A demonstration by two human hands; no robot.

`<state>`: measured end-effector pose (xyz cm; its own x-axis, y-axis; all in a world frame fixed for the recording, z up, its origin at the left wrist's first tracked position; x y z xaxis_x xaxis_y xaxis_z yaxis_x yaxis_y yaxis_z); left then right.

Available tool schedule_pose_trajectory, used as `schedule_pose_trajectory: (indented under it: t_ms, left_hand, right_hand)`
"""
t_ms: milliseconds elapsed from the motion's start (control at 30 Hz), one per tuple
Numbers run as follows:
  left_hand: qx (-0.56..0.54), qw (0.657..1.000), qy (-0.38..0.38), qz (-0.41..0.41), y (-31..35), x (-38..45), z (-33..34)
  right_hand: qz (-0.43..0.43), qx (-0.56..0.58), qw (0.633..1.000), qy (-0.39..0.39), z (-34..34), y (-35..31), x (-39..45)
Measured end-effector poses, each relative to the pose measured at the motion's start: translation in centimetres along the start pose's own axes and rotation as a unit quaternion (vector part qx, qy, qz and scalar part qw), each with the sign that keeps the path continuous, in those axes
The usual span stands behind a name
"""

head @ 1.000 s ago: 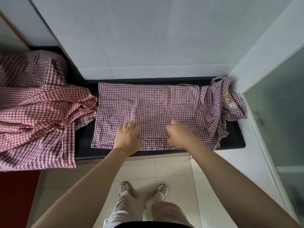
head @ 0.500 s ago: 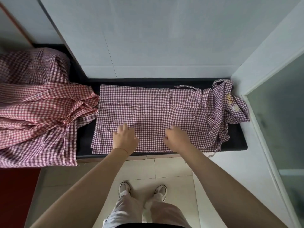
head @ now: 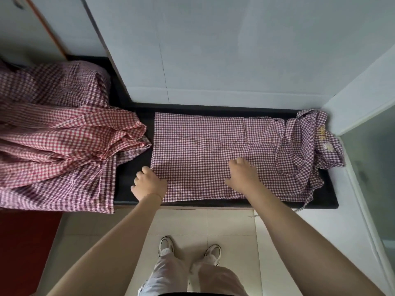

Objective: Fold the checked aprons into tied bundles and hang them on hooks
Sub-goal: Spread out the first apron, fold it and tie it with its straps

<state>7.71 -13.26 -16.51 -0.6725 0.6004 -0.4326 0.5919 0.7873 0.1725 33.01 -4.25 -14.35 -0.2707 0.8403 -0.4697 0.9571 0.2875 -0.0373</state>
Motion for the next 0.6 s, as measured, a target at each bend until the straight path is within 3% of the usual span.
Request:
schedule_pose_trajectory:
  t_ms: [133,233,333,400,467,533,600]
  left_hand:
    - [-0.072,0.995,-0.067,-0.027,-1.2,1.2,-0.1]
    - [-0.102,0.989,-0.106,-0.004,-1.4,2.0,-0.7]
    - [-0.145,0.982,-0.120,0.026,-0.8,2.5,-1.9]
    - [-0.220,0.969,-0.079,0.076,0.8,2.4,-3.6]
    - [-0.326,0.932,-0.007,0.157,2.5,1.4,-5.7]
    - [-0.352,0.905,0.081,0.226,3.1,0.4,-7.0]
    - [-0.286,0.930,0.101,0.206,1.5,0.7,-6.2]
  right_hand:
    - [-0.125,0.045,0.987,0.087,1.3,-4.2,-0.9]
    - [-0.180,0.078,0.978,0.075,2.2,-7.3,-1.4]
    - [-0.195,0.037,0.979,0.048,3.0,-9.2,-1.8]
    - [-0.195,0.012,0.977,0.083,3.0,-9.9,-1.9]
    - [-0.188,0.024,0.965,0.183,2.4,-10.5,-2.1]
    - [-0.188,0.051,0.940,0.280,2.1,-11.1,-2.3]
    - [-0.191,0.049,0.941,0.276,2.3,-11.9,-2.3]
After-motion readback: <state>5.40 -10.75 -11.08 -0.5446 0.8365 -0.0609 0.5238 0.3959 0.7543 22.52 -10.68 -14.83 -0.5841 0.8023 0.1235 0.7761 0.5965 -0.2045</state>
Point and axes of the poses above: each hand's wrist, its own x-axis towards the middle knuckle, its own z-axis out of the palm, y = z × x, the point moved 1 cm from there along x, towards the middle knuckle, and after that the axes turned 1 degree about -z, right-handed, at the moved point
